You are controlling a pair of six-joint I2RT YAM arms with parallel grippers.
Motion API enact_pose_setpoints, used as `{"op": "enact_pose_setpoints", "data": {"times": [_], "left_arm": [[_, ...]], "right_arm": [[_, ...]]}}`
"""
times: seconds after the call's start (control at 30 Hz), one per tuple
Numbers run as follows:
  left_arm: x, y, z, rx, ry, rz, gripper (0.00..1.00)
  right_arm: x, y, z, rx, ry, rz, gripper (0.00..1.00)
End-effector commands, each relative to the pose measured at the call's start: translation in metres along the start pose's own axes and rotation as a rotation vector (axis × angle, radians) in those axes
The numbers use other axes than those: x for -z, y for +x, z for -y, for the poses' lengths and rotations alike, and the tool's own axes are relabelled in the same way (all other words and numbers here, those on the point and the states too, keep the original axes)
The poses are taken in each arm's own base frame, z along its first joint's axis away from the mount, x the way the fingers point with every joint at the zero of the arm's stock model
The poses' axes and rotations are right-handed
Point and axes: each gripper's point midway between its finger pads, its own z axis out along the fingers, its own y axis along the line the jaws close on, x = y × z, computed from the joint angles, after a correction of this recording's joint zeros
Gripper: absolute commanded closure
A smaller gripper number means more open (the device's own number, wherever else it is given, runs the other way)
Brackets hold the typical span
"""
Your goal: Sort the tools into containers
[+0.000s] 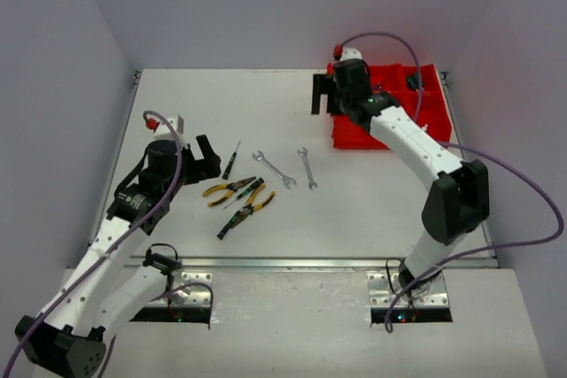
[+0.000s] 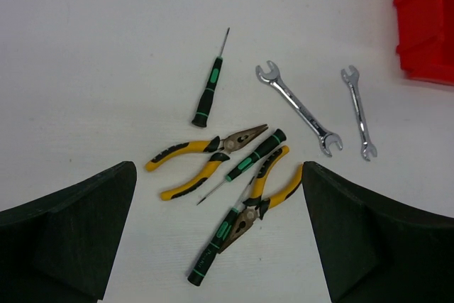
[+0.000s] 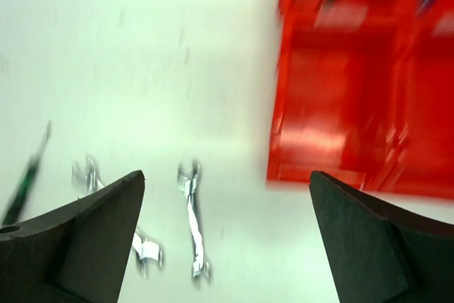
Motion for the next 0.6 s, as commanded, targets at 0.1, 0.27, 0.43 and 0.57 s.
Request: {"op": "enact_pose_setpoints", "data": {"times": [0.1,0.27,0.43,0.57], "left_arm": [[-0.040,-0.014,0.026,-0.047,-0.027,-0.178,0.00],[-0.080,-0.016,0.050,-0.010,0.004,-0.260,0.00],[-0.134,0.006,0.046,0.000,-0.036,-0.374,0.13],[-0.173,0.053,0.035,-0.027,-0.077,-0.536,0.37]], "right_arm": [[0.095,0.104,-0.030,-0.037,-0.426,-0.202,0.01],[0.140,0.138,-0.026,0.011,-0.505,-0.188,0.01],[0.172,0.154,-0.018,0.029,-0.559,-0.143,0.01],[0.191,0.156,-0.016,0.064,-0.601,-0.113,0.01]]}}
